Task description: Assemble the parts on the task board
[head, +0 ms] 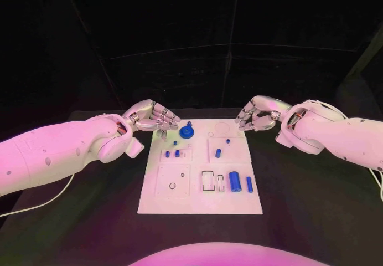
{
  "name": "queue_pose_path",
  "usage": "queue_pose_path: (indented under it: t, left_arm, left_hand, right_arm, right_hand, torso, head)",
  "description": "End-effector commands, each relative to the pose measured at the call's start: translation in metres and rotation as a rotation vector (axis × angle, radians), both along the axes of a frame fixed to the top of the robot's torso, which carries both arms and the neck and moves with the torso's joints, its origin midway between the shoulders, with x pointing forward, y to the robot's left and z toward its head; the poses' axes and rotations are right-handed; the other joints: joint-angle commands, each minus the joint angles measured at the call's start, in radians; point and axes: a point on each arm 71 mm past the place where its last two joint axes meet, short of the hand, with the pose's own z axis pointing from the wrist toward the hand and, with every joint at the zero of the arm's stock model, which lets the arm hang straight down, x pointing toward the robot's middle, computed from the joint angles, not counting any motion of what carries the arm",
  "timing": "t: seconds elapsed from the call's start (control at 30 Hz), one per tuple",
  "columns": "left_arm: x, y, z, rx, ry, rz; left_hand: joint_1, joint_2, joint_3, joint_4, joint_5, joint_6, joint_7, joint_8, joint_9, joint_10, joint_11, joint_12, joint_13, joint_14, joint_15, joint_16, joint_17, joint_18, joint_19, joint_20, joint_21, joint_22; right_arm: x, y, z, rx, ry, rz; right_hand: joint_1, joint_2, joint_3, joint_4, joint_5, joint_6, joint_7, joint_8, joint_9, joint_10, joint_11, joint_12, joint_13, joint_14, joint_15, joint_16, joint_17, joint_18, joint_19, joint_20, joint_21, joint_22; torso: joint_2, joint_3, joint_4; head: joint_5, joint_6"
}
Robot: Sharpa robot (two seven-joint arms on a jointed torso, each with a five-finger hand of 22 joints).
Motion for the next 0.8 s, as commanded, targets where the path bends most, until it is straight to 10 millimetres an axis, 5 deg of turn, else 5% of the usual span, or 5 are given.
queue_pose_path:
  t: [0.03,0.17,0.3,0.57,0.8]
  left_arm:
    - [-0.004,-0.002,0.009,-0.282,0.047,0.070]
    - [-0.015,-0.007,0.015,-0.387,0.064,0.081]
    - [-0.021,-0.010,0.018,-0.428,0.066,0.082]
    - [-0.024,-0.011,0.020,-0.455,0.072,0.088]
    - [-0.022,-0.010,0.019,-0.460,0.075,0.102]
  left_hand:
    - [-0.011,-0.001,-0.014,0.000,-0.005,0.003,0.003,0.003,-0.003,0.006,0.000,0.005,0.000,-0.034,0.004,-0.025,-0.017,0.012,-0.030,0.004,-0.024,-0.012]
    - [-0.010,0.008,-0.032,0.000,-0.004,0.002,0.008,0.002,-0.003,0.001,0.008,0.008,-0.004,-0.105,0.014,-0.094,-0.051,0.011,-0.095,0.013,-0.077,-0.039]
    - [-0.010,0.014,-0.043,0.000,-0.004,-0.004,0.014,-0.001,-0.004,-0.017,0.016,0.000,-0.011,-0.145,0.026,-0.170,-0.090,0.010,-0.138,0.024,-0.125,-0.070]
    - [-0.004,0.023,-0.053,-0.003,-0.004,-0.013,0.022,-0.006,-0.005,-0.036,0.025,-0.007,-0.016,-0.149,0.035,-0.219,-0.116,0.011,-0.150,0.033,-0.156,-0.094]
    - [-0.013,0.024,-0.074,0.002,-0.003,-0.041,0.041,-0.017,-0.004,-0.098,0.051,-0.020,-0.017,-0.232,0.068,-0.286,-0.153,0.002,-0.221,0.060,-0.228,-0.142]
  right_arm:
    - [-0.003,0.003,-0.004,-0.180,-0.115,0.001]
    - [-0.006,0.008,-0.013,-0.234,-0.121,0.001]
    - [-0.007,0.016,-0.020,-0.258,-0.120,0.008]
    - [-0.006,0.028,-0.026,-0.273,-0.120,0.012]
    - [-0.003,0.038,-0.031,-0.298,-0.096,0.023]
  right_hand:
    - [-0.014,-0.006,0.008,0.001,0.001,0.003,0.003,-0.008,-0.001,-0.023,0.006,-0.008,-0.001,0.063,0.005,0.044,0.043,0.010,0.015,0.001,0.017,0.020]
    - [-0.021,-0.016,0.011,0.002,-0.004,-0.025,0.008,-0.013,-0.005,-0.076,0.018,-0.019,-0.004,0.060,0.015,0.080,0.075,0.007,0.020,0.009,0.039,0.046]
    - [-0.020,-0.018,0.015,0.002,-0.007,-0.037,0.012,-0.012,-0.004,-0.106,0.026,-0.016,-0.004,0.057,0.021,0.106,0.098,0.006,0.022,0.016,0.056,0.065]
    - [-0.011,-0.009,0.030,0.000,-0.015,-0.038,0.018,-0.010,-0.003,-0.110,0.029,-0.008,-0.003,0.056,0.025,0.133,0.121,0.003,0.029,0.020,0.078,0.092]
    - [-0.007,-0.005,0.043,0.000,-0.024,-0.047,0.025,-0.012,-0.004,-0.120,0.034,-0.008,-0.004,0.055,0.029,0.147,0.131,0.002,0.029,0.024,0.092,0.106]
  torso:
    - [0.004,0.0009,-0.0007]
    - [0.004,0.0003,-0.0010]
    - [0.002,0.0045,-0.0011]
    - [0.005,0.0028,0.0001]
    - [0.004,0.0030,0.0018]
  head:
    - [-0.013,0.010]
    - [-0.023,0.015]
    - [-0.026,0.017]
    - [-0.030,0.020]
    - [-0.034,0.017]
